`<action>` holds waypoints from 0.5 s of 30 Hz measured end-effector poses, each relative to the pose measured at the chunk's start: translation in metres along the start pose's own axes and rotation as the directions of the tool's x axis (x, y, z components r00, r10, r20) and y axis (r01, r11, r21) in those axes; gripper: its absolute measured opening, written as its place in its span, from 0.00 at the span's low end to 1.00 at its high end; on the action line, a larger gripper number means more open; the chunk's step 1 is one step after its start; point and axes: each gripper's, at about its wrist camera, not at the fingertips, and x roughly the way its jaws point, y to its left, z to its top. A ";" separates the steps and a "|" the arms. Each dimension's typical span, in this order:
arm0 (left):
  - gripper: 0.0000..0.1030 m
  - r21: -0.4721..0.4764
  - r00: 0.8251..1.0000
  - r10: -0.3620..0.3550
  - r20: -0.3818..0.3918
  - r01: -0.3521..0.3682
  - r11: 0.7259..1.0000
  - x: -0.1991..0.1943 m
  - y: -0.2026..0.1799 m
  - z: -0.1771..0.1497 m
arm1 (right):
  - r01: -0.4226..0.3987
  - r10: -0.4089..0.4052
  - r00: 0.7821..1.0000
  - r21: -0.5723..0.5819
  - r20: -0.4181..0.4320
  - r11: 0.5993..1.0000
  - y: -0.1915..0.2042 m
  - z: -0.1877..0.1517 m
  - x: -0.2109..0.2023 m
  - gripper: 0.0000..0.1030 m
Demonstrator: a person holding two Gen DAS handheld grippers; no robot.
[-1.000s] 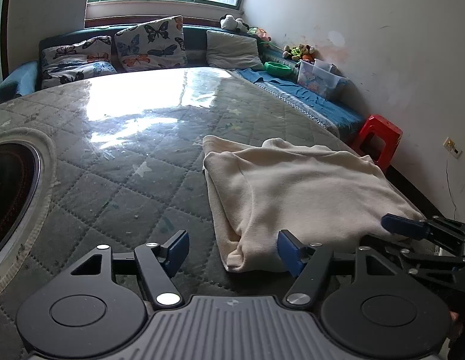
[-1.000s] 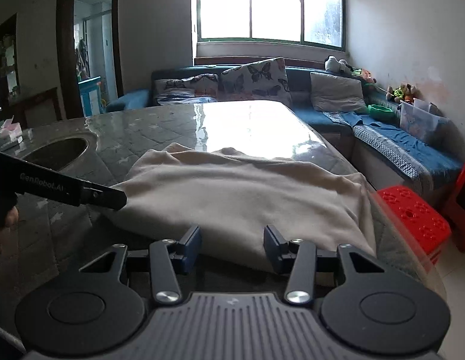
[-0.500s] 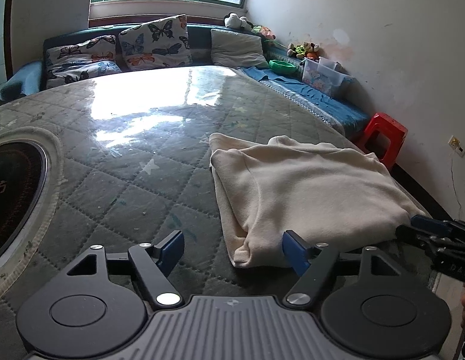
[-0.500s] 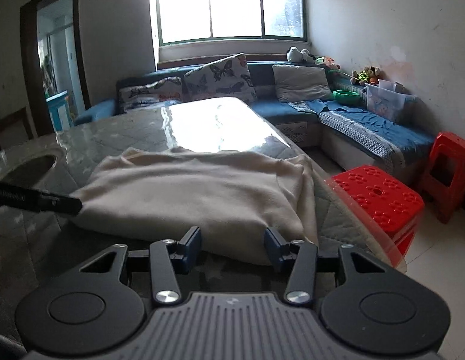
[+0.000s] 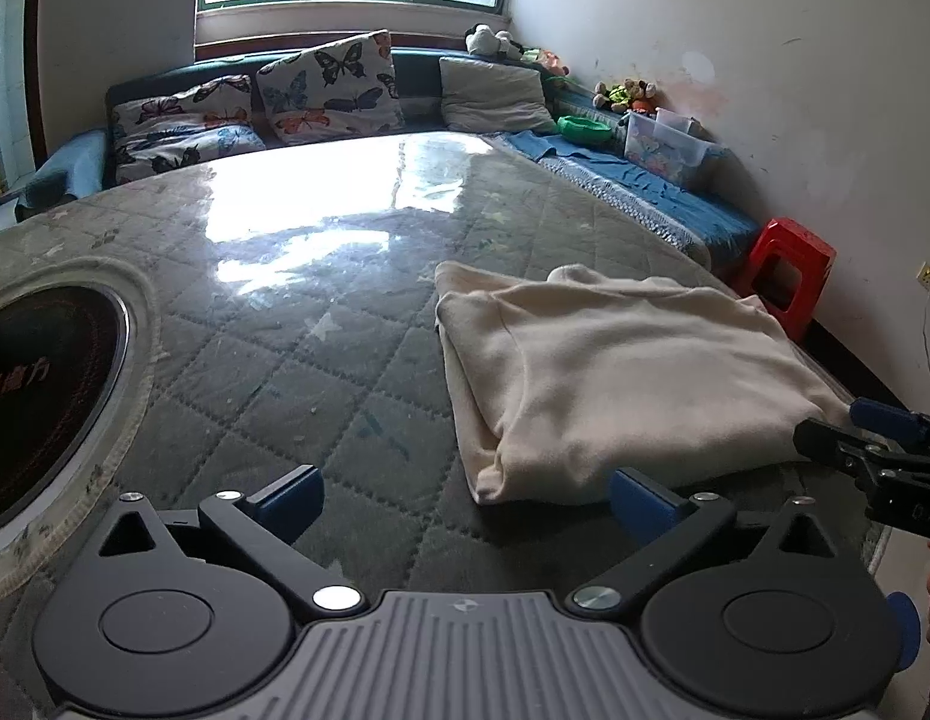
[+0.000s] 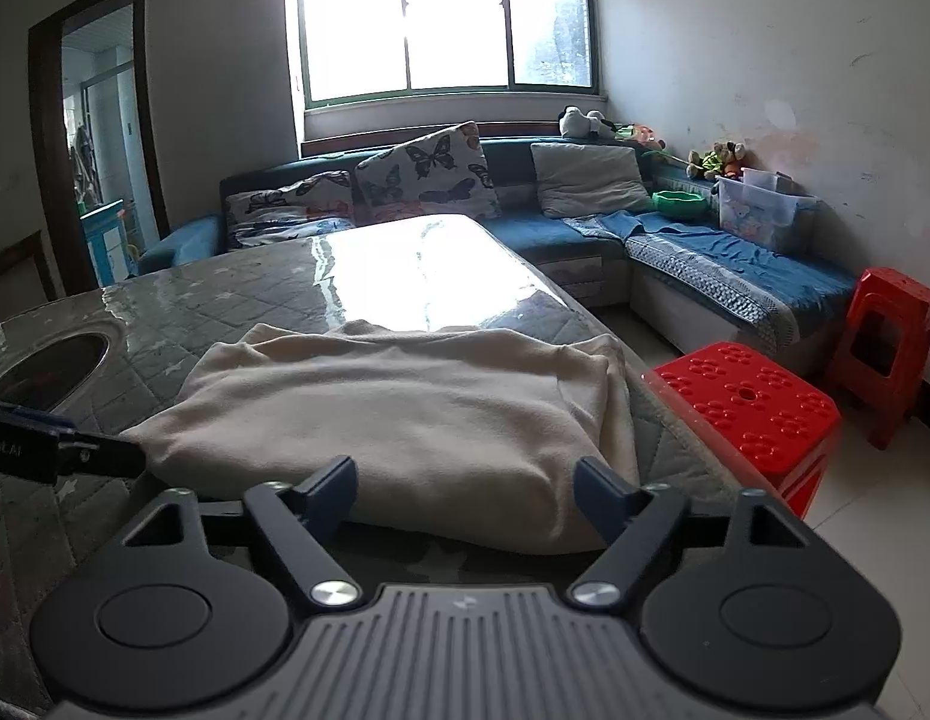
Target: Fold clothes
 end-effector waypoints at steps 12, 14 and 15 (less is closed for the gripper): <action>1.00 0.015 1.000 0.028 0.010 -0.028 0.999 -0.015 -0.001 -0.015 | 0.014 -0.014 1.000 0.012 0.004 1.000 0.009 -0.002 -0.010 0.97; 1.00 0.016 0.999 0.032 0.009 -0.032 0.999 -0.016 -0.002 -0.016 | 0.017 -0.017 1.000 0.012 0.004 1.000 0.010 -0.003 -0.011 0.98; 1.00 0.018 0.999 0.035 0.010 -0.035 0.999 -0.017 -0.001 -0.017 | 0.018 -0.018 1.000 0.011 0.004 1.000 0.011 -0.003 -0.012 0.98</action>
